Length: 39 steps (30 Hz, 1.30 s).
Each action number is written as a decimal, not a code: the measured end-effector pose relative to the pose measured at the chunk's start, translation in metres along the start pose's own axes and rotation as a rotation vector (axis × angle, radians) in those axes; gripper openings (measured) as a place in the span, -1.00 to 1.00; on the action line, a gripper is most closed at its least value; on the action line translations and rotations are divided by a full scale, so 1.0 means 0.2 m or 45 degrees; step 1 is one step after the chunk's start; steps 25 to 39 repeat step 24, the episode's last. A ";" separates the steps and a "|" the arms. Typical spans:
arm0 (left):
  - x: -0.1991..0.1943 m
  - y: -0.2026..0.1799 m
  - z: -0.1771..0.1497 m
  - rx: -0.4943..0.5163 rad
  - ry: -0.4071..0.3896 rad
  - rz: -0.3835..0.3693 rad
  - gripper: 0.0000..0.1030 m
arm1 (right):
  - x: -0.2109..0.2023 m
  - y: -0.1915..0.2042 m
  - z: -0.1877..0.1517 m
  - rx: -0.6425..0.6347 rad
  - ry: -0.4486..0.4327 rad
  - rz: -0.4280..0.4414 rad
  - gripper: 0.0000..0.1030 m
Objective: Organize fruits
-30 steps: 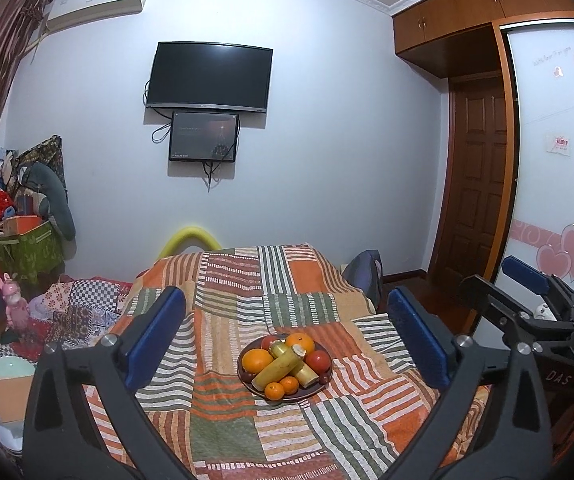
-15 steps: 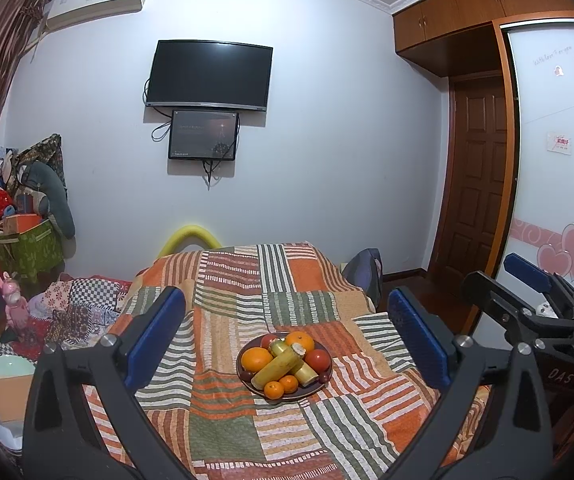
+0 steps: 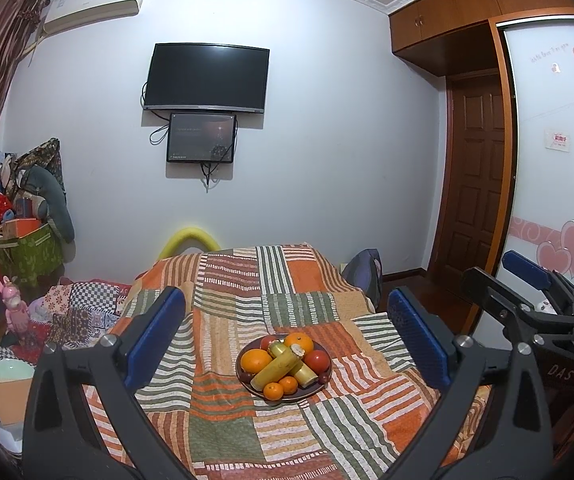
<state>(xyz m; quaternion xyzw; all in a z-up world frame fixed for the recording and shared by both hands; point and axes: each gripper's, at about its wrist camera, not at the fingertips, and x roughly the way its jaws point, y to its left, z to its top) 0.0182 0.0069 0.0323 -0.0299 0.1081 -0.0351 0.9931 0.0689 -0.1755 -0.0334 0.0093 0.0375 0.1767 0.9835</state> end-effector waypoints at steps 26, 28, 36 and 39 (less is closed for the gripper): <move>0.04 0.00 -0.02 -0.005 0.030 -0.012 1.00 | 0.01 -0.01 0.00 0.001 0.012 -0.003 1.00; 0.04 0.00 -0.02 -0.005 0.030 -0.012 1.00 | 0.01 -0.01 0.00 0.001 0.012 -0.003 1.00; 0.04 0.00 -0.02 -0.005 0.030 -0.012 1.00 | 0.01 -0.01 0.00 0.001 0.012 -0.003 1.00; 0.04 0.00 -0.02 -0.005 0.030 -0.012 1.00 | 0.01 -0.01 0.00 0.001 0.012 -0.003 1.00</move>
